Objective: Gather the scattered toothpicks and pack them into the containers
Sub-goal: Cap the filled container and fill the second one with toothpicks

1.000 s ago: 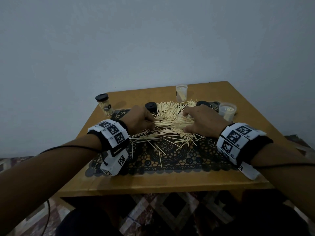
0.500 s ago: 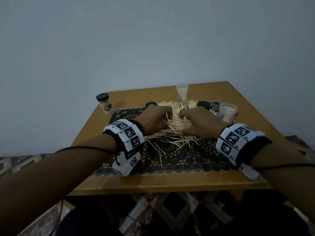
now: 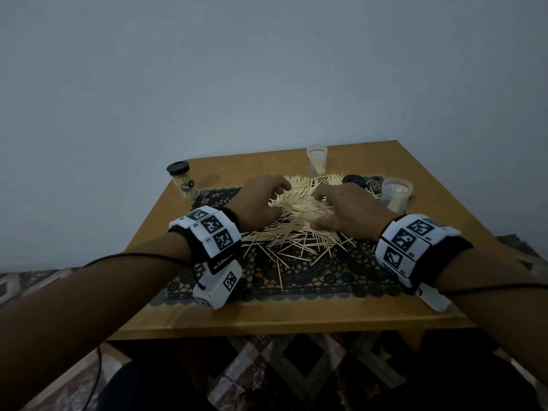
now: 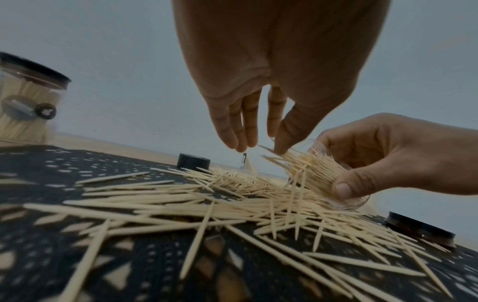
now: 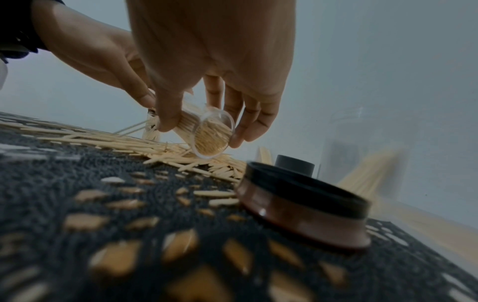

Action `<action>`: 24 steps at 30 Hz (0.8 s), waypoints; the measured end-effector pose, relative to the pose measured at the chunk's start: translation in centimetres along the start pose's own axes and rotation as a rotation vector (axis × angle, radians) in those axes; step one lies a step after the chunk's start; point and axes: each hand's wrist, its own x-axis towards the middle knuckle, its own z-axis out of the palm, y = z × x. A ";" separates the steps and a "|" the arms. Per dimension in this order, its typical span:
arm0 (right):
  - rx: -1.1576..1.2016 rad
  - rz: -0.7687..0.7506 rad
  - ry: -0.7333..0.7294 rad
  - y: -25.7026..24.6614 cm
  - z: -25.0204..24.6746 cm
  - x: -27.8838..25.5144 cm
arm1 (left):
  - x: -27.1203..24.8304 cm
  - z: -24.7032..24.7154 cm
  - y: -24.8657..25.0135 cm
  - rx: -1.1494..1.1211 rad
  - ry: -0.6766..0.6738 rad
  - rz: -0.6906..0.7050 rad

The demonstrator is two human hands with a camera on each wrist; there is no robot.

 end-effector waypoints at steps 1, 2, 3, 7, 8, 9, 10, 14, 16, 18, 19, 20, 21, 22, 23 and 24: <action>-0.001 0.004 0.008 0.0 0.0 0.0 | -0.1 0.1 -0.2 0.005 -0.005 -0.017; -0.003 0.009 0.017 0.0 0.0 0.0 | -0.2 0.2 -0.1 0.015 -0.023 -0.039; -0.005 0.018 0.028 0.0 -0.1 0.0 | -0.3 0.3 -0.1 0.027 -0.054 -0.064; 0.008 0.034 0.060 0.1 -0.2 0.0 | -0.7 0.7 1.2 -0.053 -0.238 -0.154; 0.015 0.025 0.063 0.0 -0.2 0.0 | -0.8 0.8 1.8 -0.109 -0.270 -0.165; 0.019 0.012 0.064 0.1 -0.2 0.0 | -0.8 0.8 2.3 -0.174 -0.295 -0.168; 0.016 -0.003 0.062 0.1 -0.2 0.0 | -0.9 0.9 2.8 -0.240 -0.318 -0.169; 0.008 -0.015 0.071 0.3 -0.3 -0.1 | -1.0 0.9 3.3 -0.400 -0.327 -0.183; -0.002 -0.004 0.081 0.4 -0.3 0.0 | -0.8 1.1 2.7 -0.403 -0.255 -0.227; -0.003 -0.005 0.077 0.4 -0.3 0.0 | -0.5 1.1 1.9 -0.346 -0.163 -0.244; 0.000 -0.012 0.071 0.4 -0.3 0.0 | -0.4 1.0 1.7 -0.319 -0.158 -0.237; 0.000 -0.019 0.065 0.3 -0.3 0.1 | -0.4 1.0 1.7 -0.309 -0.175 -0.220; -0.001 -0.025 0.060 0.3 -0.3 0.1 | -0.5 0.9 1.7 -0.312 -0.197 -0.196; -0.003 -0.028 0.057 0.3 -0.2 0.1 | -0.6 0.9 1.8 -0.322 -0.207 -0.173; -0.004 -0.030 0.054 0.3 -0.2 0.1 | -0.7 0.9 1.9 -0.334 -0.201 -0.156; -0.003 -0.030 0.049 0.3 -0.2 0.1 | -0.8 0.8 2.0 -0.343 -0.179 -0.144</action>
